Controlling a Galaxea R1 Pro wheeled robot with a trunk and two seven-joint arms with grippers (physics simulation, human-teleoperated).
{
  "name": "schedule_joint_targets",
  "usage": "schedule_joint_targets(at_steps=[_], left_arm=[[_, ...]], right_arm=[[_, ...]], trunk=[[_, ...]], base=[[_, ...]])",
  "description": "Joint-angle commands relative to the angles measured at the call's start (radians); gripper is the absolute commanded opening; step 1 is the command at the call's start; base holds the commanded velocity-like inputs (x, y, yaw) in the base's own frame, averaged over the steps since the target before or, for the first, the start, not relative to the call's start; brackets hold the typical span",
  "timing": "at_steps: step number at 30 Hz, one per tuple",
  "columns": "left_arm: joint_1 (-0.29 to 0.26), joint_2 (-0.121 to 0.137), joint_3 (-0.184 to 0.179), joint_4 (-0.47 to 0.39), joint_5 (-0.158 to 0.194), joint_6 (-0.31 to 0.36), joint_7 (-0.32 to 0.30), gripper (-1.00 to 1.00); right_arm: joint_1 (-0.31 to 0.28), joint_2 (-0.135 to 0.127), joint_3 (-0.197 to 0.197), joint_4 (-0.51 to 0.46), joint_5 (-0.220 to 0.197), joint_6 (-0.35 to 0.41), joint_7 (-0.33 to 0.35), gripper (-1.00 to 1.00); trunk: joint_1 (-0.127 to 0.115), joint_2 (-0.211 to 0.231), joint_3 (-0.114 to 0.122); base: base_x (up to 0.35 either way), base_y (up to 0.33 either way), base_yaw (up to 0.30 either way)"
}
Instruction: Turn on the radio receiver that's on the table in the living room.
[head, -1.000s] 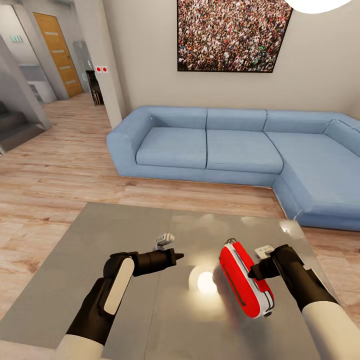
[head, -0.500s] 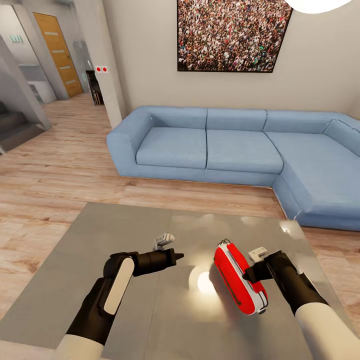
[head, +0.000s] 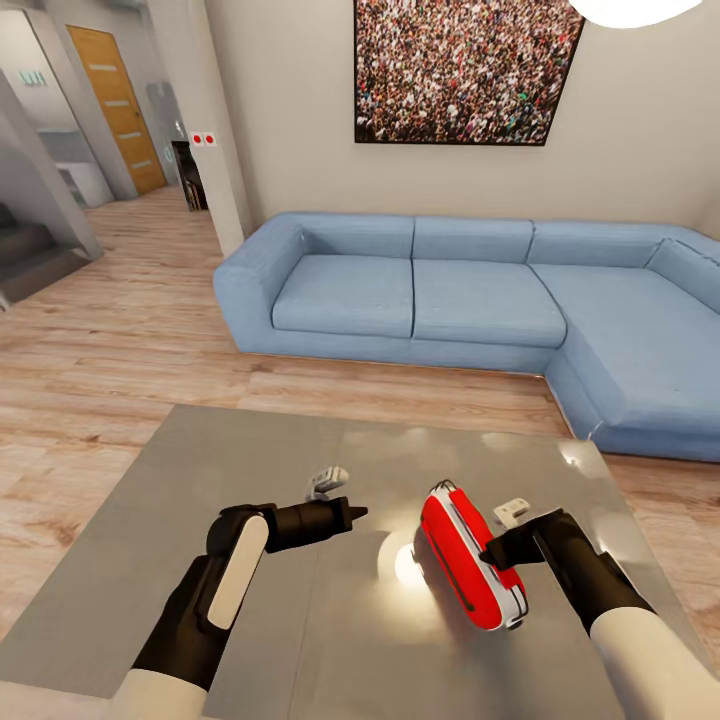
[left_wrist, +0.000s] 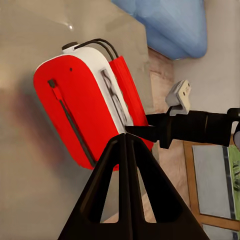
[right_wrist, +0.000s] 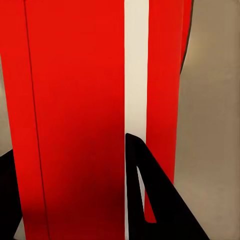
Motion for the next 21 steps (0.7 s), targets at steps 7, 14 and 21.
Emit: schedule_joint_targets(at_steps=[7,14,21], left_arm=[[0.0,0.0,-0.001,0.0,-0.001,0.0,0.0,-1.0],[0.0,0.0,0.0,0.004,0.0,0.0,0.0,-1.0],[0.0,0.0,0.0,0.005,0.0,-0.001,0.0,-1.0]], right_arm=[[0.001,0.0,-0.001,0.014,-0.005,-0.016,-0.002,-1.0],[0.001,0.001,-0.001,0.046,-0.005,-0.056,-0.003,-1.0],[0.001,0.0,-0.001,0.06,-0.005,-0.082,-0.003,-1.0]], trunk=[[0.0,0.0,0.0],[0.0,0.0,0.0],[0.0,0.0,0.0]], base=[[0.0,0.0,0.0],[0.0,0.0,0.0],[0.0,0.0,0.0]])
